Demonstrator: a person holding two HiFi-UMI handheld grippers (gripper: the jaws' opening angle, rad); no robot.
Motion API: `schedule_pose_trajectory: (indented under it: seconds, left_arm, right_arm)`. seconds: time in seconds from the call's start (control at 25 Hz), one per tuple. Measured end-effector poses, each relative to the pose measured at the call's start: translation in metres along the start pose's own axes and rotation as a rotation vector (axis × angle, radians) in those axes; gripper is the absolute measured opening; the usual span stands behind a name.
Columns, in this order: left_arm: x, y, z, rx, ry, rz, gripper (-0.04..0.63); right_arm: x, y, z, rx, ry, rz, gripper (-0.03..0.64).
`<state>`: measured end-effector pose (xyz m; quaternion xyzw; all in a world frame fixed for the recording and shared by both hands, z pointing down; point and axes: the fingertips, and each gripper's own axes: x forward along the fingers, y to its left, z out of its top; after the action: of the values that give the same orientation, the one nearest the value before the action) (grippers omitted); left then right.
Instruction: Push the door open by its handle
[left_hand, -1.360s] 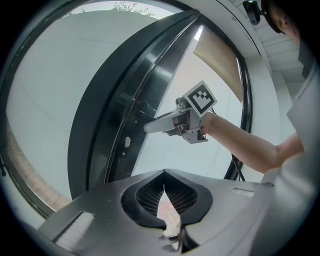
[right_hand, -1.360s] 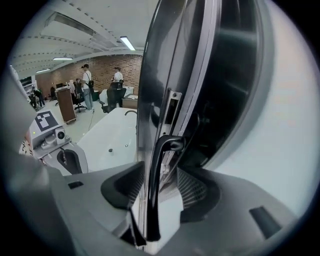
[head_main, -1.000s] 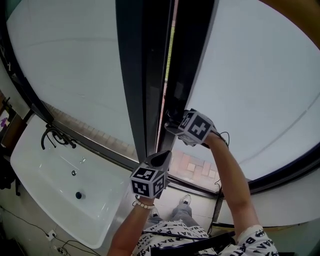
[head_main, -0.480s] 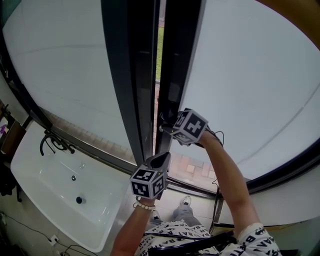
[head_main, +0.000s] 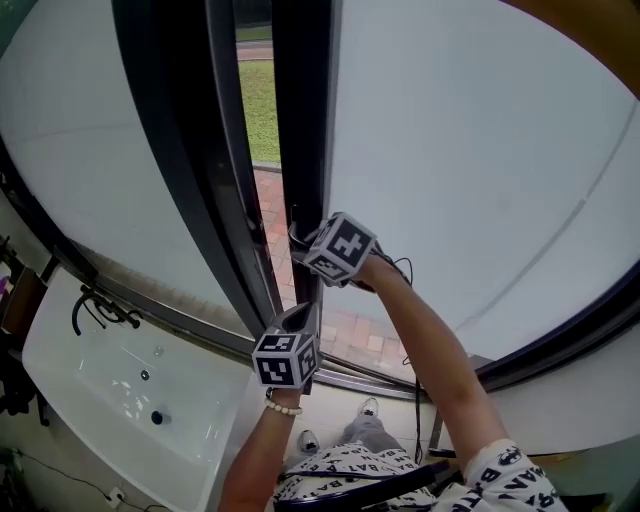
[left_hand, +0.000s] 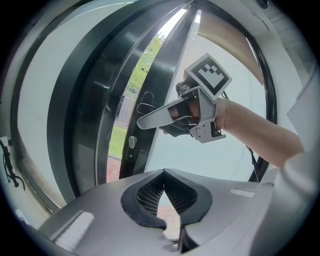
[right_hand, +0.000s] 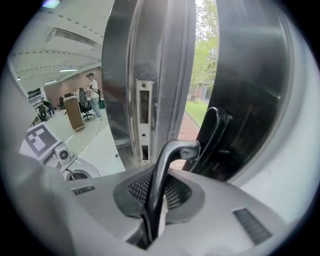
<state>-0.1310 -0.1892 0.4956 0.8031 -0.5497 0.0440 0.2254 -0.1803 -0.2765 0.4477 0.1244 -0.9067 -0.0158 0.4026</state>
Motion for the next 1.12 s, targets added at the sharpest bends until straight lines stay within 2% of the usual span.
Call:
schedule_pose_trajectory:
  seconds: [0.4, 0.72, 0.96, 1.12]
  left_arm:
    - [0.049, -0.005, 0.011, -0.007, 0.019, 0.037, -0.011]
    - [0.091, -0.005, 0.036, -0.022, 0.004, 0.103, -0.011]
    - [0.114, -0.007, 0.043, -0.027, -0.003, 0.146, -0.011]
    - [0.131, -0.013, 0.048, -0.038, 0.016, 0.136, -0.011]
  right_arm:
    - [0.006, -0.050, 0.005, 0.033, -0.014, -0.017, 0.026]
    - [0.007, -0.111, 0.006, 0.108, -0.009, -0.046, 0.025]
    - [0.008, -0.171, -0.006, 0.138, -0.011, -0.124, 0.025]
    - [0.001, -0.212, -0.008, 0.210, -0.019, -0.142, 0.023]
